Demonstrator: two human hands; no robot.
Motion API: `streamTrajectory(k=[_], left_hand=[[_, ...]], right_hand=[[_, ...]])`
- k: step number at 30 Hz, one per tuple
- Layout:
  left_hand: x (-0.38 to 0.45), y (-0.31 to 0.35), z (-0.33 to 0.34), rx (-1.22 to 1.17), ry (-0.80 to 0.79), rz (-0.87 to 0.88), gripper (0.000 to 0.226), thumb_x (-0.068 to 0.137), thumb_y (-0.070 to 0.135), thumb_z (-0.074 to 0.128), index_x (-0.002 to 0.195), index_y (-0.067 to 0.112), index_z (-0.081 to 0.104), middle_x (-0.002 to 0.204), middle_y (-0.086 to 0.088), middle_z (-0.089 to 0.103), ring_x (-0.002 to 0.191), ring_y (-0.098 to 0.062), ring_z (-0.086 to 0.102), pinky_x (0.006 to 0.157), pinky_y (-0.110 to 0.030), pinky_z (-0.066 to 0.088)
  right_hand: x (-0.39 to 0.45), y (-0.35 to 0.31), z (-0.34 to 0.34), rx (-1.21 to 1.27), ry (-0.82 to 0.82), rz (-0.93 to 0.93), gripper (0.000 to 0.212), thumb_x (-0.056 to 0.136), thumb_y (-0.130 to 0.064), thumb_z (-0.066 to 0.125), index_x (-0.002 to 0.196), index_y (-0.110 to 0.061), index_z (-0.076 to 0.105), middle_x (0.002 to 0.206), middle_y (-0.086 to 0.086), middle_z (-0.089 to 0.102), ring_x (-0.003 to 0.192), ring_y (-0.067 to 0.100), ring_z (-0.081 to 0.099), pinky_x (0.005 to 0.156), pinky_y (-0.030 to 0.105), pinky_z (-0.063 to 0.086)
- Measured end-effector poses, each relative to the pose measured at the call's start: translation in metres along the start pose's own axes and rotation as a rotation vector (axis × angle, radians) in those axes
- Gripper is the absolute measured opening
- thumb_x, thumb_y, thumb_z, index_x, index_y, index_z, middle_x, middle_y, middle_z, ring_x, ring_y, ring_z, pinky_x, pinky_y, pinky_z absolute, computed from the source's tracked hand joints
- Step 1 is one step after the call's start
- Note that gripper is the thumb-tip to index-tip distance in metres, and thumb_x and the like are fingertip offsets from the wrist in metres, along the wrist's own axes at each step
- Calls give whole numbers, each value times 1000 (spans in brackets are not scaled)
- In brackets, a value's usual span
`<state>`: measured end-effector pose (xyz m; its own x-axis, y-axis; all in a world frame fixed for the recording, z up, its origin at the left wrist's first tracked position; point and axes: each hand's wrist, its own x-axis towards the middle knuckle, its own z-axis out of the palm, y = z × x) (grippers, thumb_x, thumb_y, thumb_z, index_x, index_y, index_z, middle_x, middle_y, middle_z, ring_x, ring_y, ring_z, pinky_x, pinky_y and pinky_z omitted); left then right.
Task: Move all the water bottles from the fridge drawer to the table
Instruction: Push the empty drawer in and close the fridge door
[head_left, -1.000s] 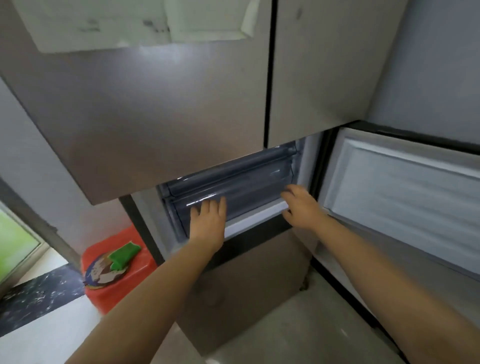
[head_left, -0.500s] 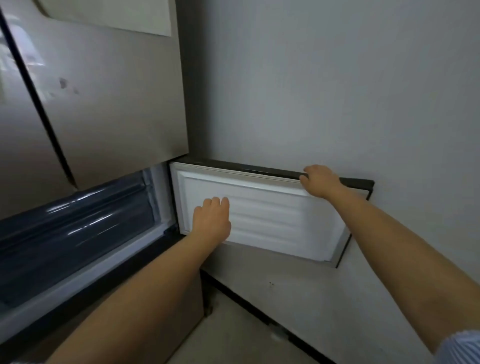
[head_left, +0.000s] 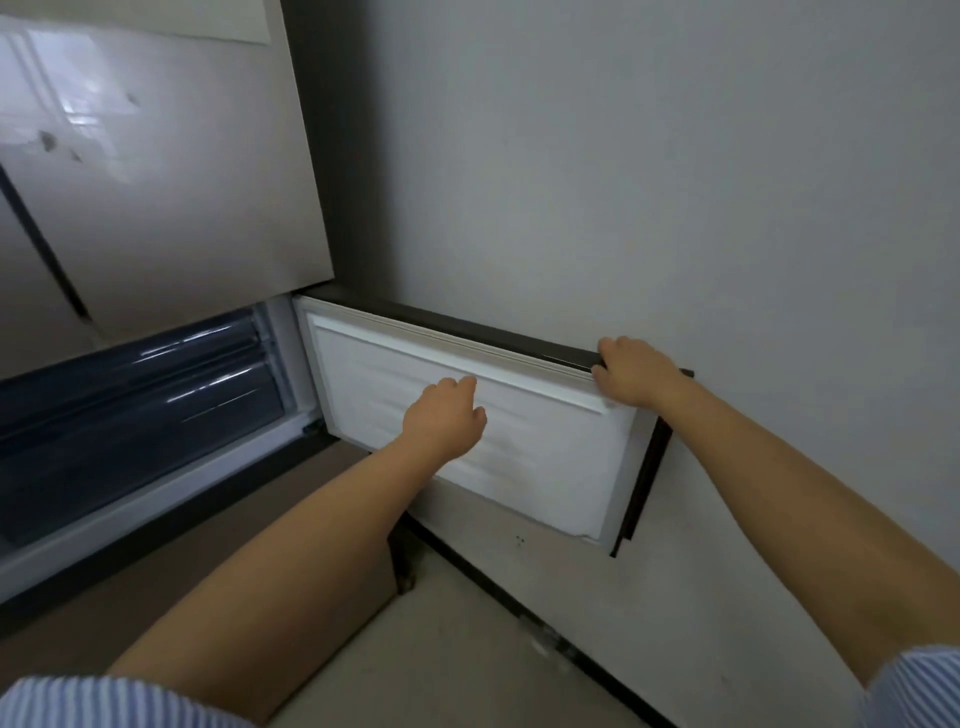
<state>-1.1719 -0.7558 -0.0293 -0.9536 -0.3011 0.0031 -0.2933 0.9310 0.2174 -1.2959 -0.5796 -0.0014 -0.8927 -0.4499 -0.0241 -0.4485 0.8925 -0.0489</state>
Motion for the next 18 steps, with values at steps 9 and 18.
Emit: streamTrajectory(k=[9, 18], left_hand=[[-115, -65, -31, 27, 36, -57, 48, 100, 35, 34, 138, 6, 39, 134, -16, 50, 120, -32, 52, 95, -40, 45], [-258, -179, -49, -26, -54, -189, 49, 99, 40, 33, 137, 9, 36, 143, -18, 36, 130, -34, 40, 104, -43, 38]], right_hand=[[-134, -125, -13, -14, -115, -332, 29, 94, -8, 38, 115, -1, 56, 124, 22, 57, 114, 32, 53, 83, 31, 40], [-181, -283, 25, 45, -59, -676, 53, 87, 4, 45, 138, -9, 40, 148, 9, 38, 135, 25, 40, 109, 33, 36]])
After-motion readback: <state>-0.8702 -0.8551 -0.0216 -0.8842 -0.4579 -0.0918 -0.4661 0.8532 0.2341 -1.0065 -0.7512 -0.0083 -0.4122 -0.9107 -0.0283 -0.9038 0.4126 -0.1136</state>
